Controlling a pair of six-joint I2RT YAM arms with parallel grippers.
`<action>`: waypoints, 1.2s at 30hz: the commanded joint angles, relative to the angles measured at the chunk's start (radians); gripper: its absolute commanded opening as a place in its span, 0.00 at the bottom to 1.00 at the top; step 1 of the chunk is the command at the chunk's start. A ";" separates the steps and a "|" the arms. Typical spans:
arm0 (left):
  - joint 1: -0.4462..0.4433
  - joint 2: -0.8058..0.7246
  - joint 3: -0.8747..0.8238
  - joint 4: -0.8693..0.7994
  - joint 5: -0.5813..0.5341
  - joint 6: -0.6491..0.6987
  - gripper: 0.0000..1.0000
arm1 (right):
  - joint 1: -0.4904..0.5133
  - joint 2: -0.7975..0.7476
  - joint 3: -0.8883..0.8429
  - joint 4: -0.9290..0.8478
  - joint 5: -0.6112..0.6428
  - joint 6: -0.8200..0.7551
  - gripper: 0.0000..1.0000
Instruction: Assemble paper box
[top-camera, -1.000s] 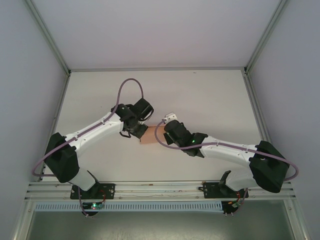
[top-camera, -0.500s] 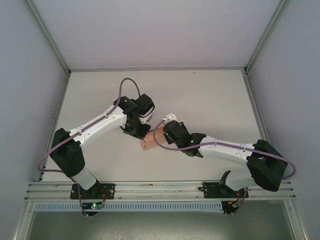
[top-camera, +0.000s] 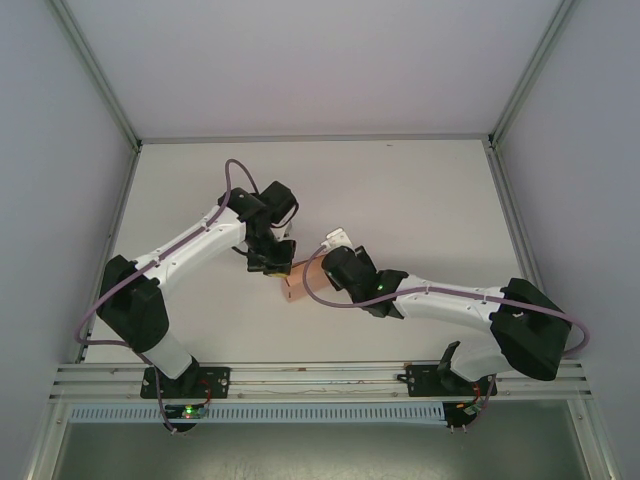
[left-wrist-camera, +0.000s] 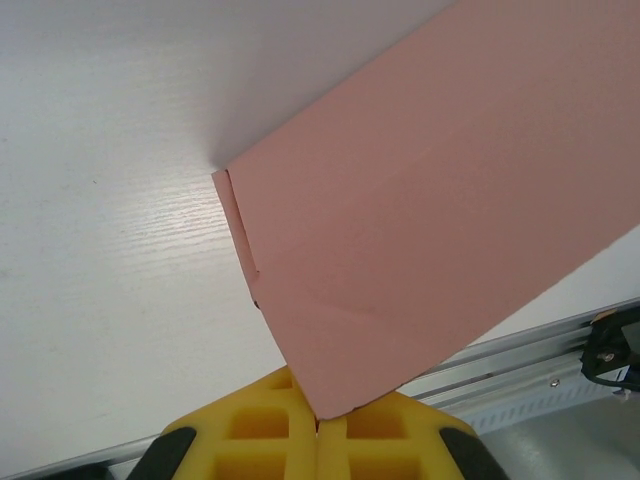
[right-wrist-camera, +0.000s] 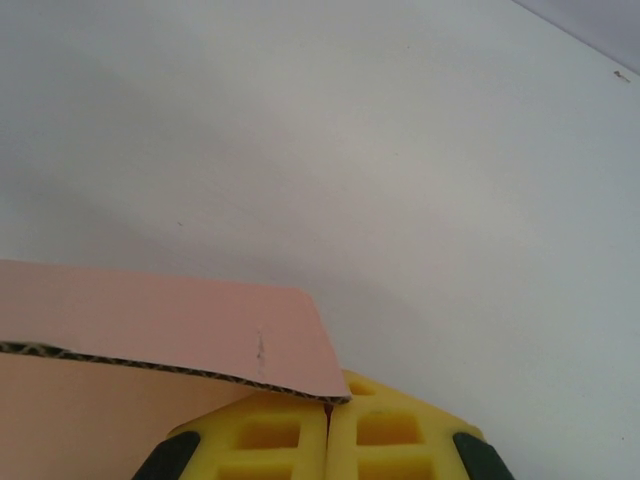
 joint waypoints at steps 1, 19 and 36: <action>-0.006 -0.005 0.010 0.105 -0.010 -0.022 0.00 | 0.032 0.039 -0.052 -0.113 -0.122 -0.009 0.00; -0.128 -0.074 -0.310 0.297 -0.315 -0.111 0.00 | 0.032 -0.027 -0.059 -0.112 -0.151 0.041 0.01; -0.240 -0.088 -0.348 0.304 -0.534 -0.029 0.00 | -0.184 -0.285 -0.057 0.061 -0.402 0.057 0.45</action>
